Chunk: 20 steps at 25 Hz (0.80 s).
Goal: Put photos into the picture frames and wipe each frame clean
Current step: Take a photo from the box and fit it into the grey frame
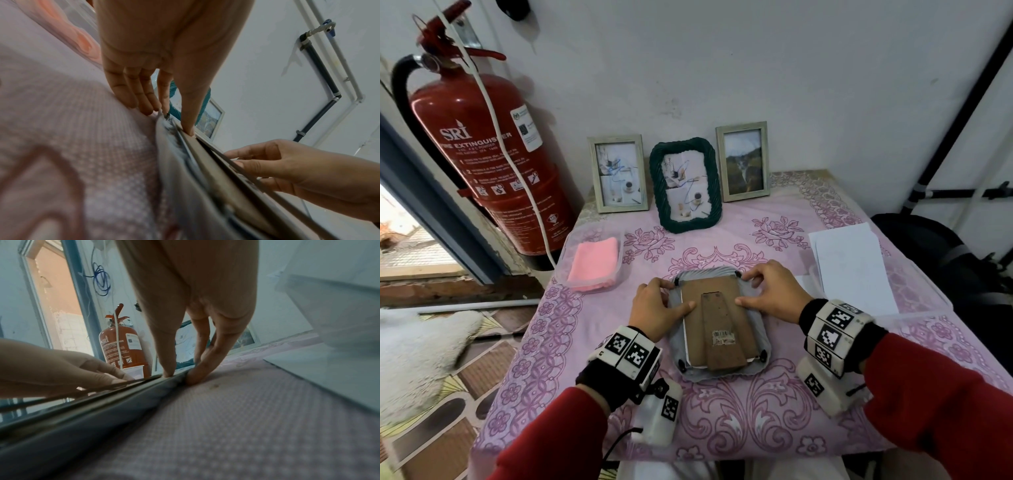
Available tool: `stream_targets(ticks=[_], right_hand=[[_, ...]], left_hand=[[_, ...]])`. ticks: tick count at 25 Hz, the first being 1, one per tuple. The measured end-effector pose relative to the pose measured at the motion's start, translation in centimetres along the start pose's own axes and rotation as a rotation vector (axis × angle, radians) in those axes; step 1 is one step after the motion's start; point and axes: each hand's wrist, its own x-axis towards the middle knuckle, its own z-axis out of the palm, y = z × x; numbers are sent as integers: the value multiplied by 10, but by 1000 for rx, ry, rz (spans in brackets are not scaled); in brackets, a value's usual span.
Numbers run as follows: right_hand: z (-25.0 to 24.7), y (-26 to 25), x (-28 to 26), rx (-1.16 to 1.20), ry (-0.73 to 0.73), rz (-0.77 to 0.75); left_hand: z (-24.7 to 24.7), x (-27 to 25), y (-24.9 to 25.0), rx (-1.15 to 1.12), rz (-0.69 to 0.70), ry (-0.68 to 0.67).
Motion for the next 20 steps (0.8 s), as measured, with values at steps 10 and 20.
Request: stream_targets(ticks=[10,20], right_hand=[[3,-2,0,10,-3,23],[1,-1,1,42,-44,10]], left_hand=[[4,-1,-6,-26,25,23],[4,-3,-6,-143,0,31]])
